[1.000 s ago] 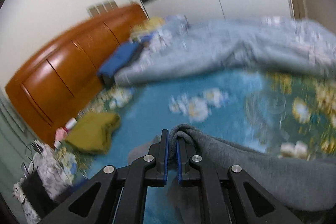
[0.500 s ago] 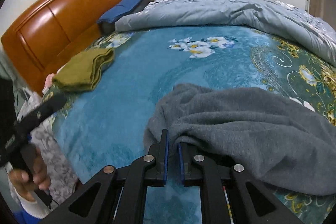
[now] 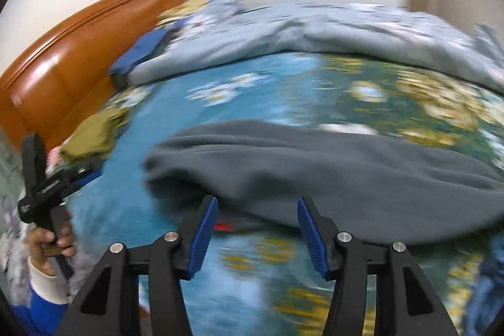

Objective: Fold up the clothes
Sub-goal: 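Spread the grey sweatshirt across the bed with the right gripper while the left gripper approaches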

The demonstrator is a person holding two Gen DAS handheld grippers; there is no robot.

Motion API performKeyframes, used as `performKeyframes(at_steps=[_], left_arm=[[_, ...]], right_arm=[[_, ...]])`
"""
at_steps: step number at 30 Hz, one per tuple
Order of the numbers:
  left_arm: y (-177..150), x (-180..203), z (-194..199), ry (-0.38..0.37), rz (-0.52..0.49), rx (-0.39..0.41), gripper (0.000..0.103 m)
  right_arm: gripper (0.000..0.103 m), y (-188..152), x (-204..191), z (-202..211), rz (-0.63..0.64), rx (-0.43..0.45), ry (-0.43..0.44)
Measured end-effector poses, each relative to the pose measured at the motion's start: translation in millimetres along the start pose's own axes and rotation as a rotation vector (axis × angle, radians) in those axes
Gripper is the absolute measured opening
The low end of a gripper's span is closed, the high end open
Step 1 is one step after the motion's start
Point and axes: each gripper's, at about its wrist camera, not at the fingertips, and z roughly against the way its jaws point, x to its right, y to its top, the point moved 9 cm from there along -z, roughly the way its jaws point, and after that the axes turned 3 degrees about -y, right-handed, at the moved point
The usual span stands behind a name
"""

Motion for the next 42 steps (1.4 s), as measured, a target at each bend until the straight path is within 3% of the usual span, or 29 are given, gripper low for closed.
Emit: performKeyframes(at_steps=[4,8,13,21,25,27,29,32,38,42], left_arm=[[-6,1,-24,-0.045,0.058,-0.054,0.089],[-14,8,-43,-0.086,0.097,-0.097,0.088],[-25,23,-57,-0.121,0.094,-0.127,0.088],[-25,38,-68,-0.146,0.066,-0.141,0.087],[-23,40,-68,-0.139,0.051,-0.138,0.075],[-24,43,-66,-0.162,0.062,-0.140,0.067],[-26,44,-66,-0.176,0.077,-0.149,0.067],[-32,44,-63,-0.177,0.075,-0.146,0.067],[-42,43,-59,-0.186,0.044,-0.129,0.067],[-51,41,-59,-0.213,0.063,-0.142,0.067]], right_arm=[[0.057,-7,78,19,-0.088,0.007,-0.125],[0.058,-15,132,23,-0.133,-0.022,-0.191],[0.058,-33,165,15,-0.224,-0.043,-0.157],[0.058,-26,200,-5,-0.417,0.034,-0.073],[0.057,-23,199,-7,-0.453,0.055,-0.026],[0.052,-21,197,-4,-0.458,0.065,-0.019],[0.027,-19,195,0,-0.457,0.074,-0.019],[0.014,-15,190,4,-0.452,0.080,-0.010],[0.003,-5,184,9,-0.430,0.076,-0.019],[0.002,-4,186,10,-0.451,0.072,-0.035]])
